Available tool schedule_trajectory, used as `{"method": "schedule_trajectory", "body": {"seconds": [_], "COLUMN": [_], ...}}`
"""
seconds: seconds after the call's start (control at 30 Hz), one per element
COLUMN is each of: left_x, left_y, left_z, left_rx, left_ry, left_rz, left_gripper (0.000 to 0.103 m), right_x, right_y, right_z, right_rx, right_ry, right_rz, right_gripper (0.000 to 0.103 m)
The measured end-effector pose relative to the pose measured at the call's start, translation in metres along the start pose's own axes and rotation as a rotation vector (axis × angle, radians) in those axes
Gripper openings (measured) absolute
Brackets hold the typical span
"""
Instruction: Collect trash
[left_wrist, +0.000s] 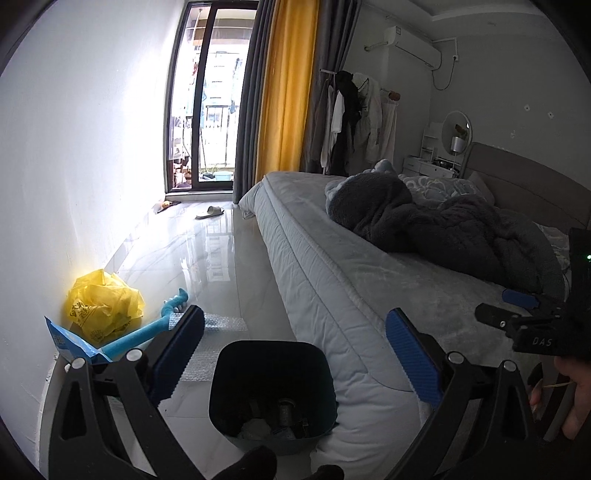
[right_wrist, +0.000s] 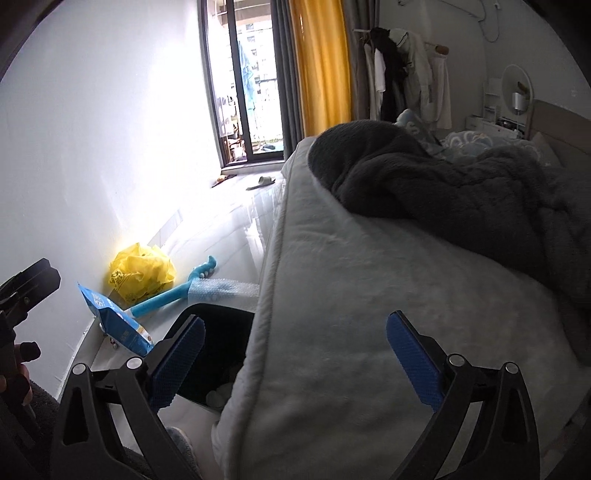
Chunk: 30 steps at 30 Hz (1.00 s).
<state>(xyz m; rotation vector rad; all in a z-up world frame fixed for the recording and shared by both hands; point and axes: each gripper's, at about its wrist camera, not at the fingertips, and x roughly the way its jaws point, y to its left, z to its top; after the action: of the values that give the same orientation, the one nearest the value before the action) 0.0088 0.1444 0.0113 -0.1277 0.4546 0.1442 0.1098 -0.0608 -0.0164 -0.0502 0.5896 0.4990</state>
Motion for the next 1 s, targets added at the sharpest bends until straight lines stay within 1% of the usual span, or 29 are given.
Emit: {"method": "schedule_trajectory", "body": {"seconds": [0.03, 0.17, 0.33, 0.43, 0.57, 0.7, 0.8, 0.9, 1.0], "left_x": [-0.002, -0.016, -0.03, -0.042, -0.047, -0.054, -0.06, -0.062, -0.061], "left_y": [-0.005, -0.028, -0.053, -0.068, -0.086, -0.09, -0.09, -0.094, -0.092], "left_z": [0.0, -0.002, -0.006, -0.009, -0.013, -0.016, -0.015, -0.017, -0.021], "left_rx": [0.006, 0.039, 0.057, 0.076, 0.121, 0.087, 0.077, 0.103, 0.086], "left_ry": [-0.007, -0.049, -0.061, -0.094, -0.084, -0.086, -0.097, -0.101, -0.086], "left_rz": [-0.002, 0.034, 0.05, 0.059, 0.071, 0.046, 0.027, 0.044, 0.012], "left_gripper": [0.1, 0.1, 0.1, 0.1, 0.1, 0.1, 0.1, 0.1, 0.1], "right_x": [-0.014, -0.063, -0.102, -0.121, -0.142, -0.164, -0.167, -0.172, -0.17], "right_y": [-0.01, -0.038, -0.053, -0.057, -0.062, -0.068, -0.073, -0.079, -0.079], "right_z": [0.001, -0.001, -0.011, -0.023, -0.042, -0.049, -0.056, -0.059, -0.063], "right_rx": [0.011, 0.024, 0.004, 0.005, 0.018, 0.037, 0.028, 0.06, 0.054], "right_ry": [-0.02, -0.089, -0.116, -0.13, -0.123, -0.157, -0.148, -0.166, -0.162], "right_rz": [-0.014, -0.071, -0.086, -0.08, -0.07, -0.086, -0.101, -0.085, -0.073], "right_gripper": [0.1, 0.1, 0.1, 0.1, 0.1, 0.1, 0.1, 0.1, 0.1]}}
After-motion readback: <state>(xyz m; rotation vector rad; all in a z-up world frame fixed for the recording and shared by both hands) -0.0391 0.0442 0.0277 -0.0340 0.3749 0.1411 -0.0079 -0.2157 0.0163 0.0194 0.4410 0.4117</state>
